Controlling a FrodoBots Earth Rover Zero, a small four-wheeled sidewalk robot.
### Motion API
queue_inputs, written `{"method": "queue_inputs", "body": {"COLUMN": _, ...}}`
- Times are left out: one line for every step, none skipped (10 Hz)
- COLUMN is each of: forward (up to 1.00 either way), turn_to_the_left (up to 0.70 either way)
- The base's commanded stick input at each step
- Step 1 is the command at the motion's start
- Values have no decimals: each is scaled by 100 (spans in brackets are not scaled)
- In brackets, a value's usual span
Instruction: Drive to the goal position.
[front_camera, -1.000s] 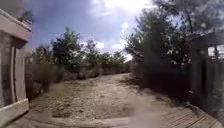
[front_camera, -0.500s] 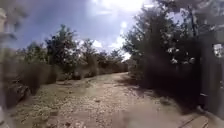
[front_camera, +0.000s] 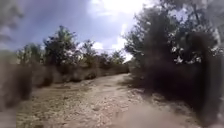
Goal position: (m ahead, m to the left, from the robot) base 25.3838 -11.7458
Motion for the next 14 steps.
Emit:
{"method": "queue_inputs", "body": {"forward": 70, "turn_to_the_left": 0}}
{"method": "queue_inputs", "body": {"forward": 70, "turn_to_the_left": 0}}
{"method": "queue_inputs", "body": {"forward": 70, "turn_to_the_left": 0}}
{"method": "queue_inputs", "body": {"forward": 70, "turn_to_the_left": 0}}
{"method": "queue_inputs", "body": {"forward": 70, "turn_to_the_left": 0}}
{"method": "queue_inputs", "body": {"forward": 70, "turn_to_the_left": 0}}
{"method": "queue_inputs", "body": {"forward": 70, "turn_to_the_left": 0}}
{"method": "queue_inputs", "body": {"forward": 70, "turn_to_the_left": 0}}
{"method": "queue_inputs", "body": {"forward": 70, "turn_to_the_left": 0}}
{"method": "queue_inputs", "body": {"forward": 70, "turn_to_the_left": 0}}
{"method": "queue_inputs", "body": {"forward": 70, "turn_to_the_left": 0}}
{"method": "queue_inputs", "body": {"forward": 70, "turn_to_the_left": 0}}
{"method": "queue_inputs", "body": {"forward": 70, "turn_to_the_left": 0}}
{"method": "queue_inputs", "body": {"forward": 70, "turn_to_the_left": 0}}
